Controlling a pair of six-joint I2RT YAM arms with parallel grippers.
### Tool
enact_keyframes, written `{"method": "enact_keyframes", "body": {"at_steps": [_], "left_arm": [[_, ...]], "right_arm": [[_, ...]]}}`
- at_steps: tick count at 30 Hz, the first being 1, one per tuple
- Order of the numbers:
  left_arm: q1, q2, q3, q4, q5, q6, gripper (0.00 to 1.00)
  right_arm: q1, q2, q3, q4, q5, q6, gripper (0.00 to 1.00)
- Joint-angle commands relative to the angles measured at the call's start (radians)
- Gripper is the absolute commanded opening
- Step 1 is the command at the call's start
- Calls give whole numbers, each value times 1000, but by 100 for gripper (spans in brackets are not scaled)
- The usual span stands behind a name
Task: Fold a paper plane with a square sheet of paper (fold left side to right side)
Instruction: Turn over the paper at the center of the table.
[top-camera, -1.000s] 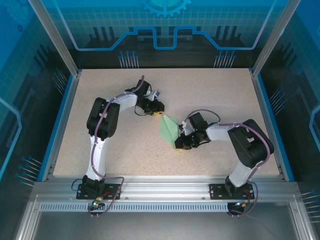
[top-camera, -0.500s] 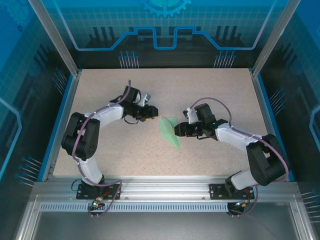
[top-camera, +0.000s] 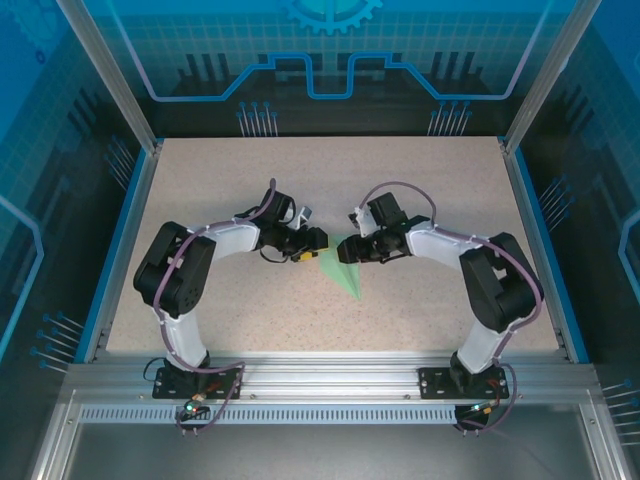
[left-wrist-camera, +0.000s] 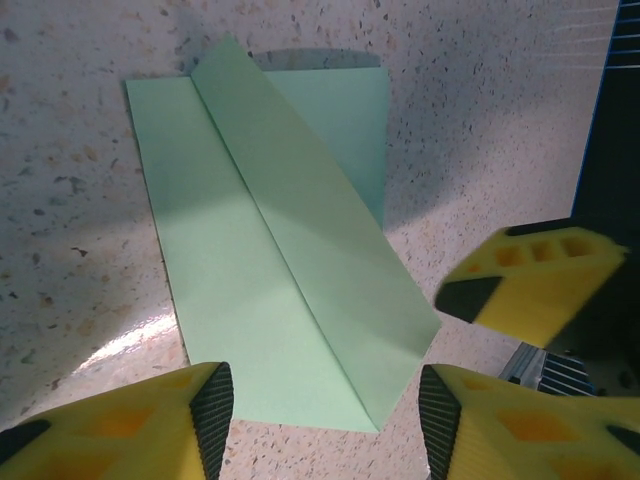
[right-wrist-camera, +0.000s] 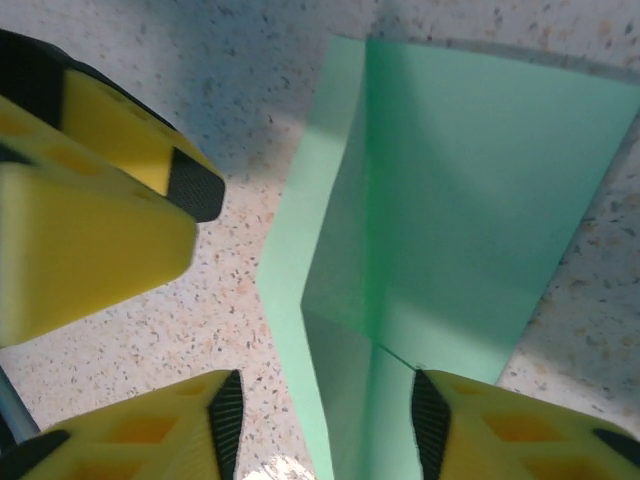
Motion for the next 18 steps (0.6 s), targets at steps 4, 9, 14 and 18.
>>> {"method": "enact_keyframes", "body": {"at_steps": [4, 9, 14, 18], "left_arm": [[1, 24, 4, 18, 26, -23, 56], [-15, 34, 29, 6, 35, -19, 56], [-25, 58, 56, 2, 38, -21, 57], [-33, 84, 82, 2, 44, -24, 57]], "right_arm": [[5, 34, 33, -35, -16, -18, 26], [-23, 20, 10, -25, -35, -16, 7], [-55, -7, -31, 15, -79, 0, 6], [-77, -28, -60, 39, -102, 12, 6]]}}
